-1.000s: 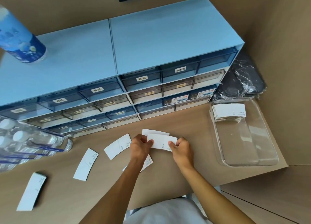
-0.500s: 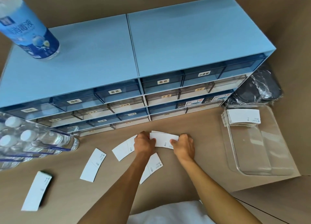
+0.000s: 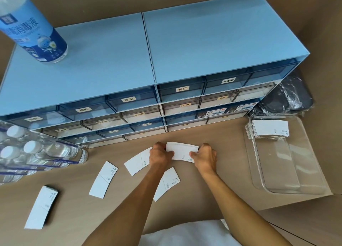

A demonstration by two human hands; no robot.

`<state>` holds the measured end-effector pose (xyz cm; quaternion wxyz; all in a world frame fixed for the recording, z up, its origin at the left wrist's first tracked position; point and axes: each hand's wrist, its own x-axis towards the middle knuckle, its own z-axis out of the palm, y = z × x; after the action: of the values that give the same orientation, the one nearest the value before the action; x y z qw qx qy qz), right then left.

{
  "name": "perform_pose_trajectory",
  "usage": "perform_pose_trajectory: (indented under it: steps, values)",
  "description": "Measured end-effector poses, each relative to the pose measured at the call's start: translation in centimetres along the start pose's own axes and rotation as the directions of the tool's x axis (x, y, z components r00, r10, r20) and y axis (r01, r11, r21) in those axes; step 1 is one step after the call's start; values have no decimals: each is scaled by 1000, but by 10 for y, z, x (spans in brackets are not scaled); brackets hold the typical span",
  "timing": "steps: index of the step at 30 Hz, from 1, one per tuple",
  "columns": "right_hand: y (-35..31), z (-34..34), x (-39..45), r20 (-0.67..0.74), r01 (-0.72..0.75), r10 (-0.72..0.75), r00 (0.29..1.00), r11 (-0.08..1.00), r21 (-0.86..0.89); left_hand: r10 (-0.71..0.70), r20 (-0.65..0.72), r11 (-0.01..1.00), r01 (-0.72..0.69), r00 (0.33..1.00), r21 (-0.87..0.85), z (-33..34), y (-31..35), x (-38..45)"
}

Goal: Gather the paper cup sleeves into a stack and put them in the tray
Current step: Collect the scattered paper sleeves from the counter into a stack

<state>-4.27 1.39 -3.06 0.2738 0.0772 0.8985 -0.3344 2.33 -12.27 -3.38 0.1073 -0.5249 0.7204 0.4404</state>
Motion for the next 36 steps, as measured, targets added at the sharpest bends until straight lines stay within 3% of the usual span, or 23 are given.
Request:
perform_pose_trajectory:
  steps: [4, 10, 20, 27, 30, 36]
  values:
    - [1, -2, 2, 7, 35, -36, 999, 991, 129, 28, 1, 998, -28, 1000, -49, -2, -2, -1]
    - [-7, 0, -6, 105, 161, -182, 978, 970, 181, -8, -108, 983, -12, 994, -183, -18, -24, -14]
    - [-23, 28, -38, 335, 371, -293, 896, 908, -197, -201, -171, 932, 135, 964, -336, -34, -93, -59]
    - [-12, 43, -59, 370, 445, -293, 881, 778, -443, -261, -171, 912, 185, 950, -366, -23, -120, -82]
    - [-8, 45, -63, 346, 456, -315, 884, 745, -487, -244, -193, 930, 172, 950, -326, -20, -121, -85]
    - [-5, 49, -64, 324, 395, -269, 907, 808, -436, -283, -193, 924, 213, 940, -317, -15, -117, -85]
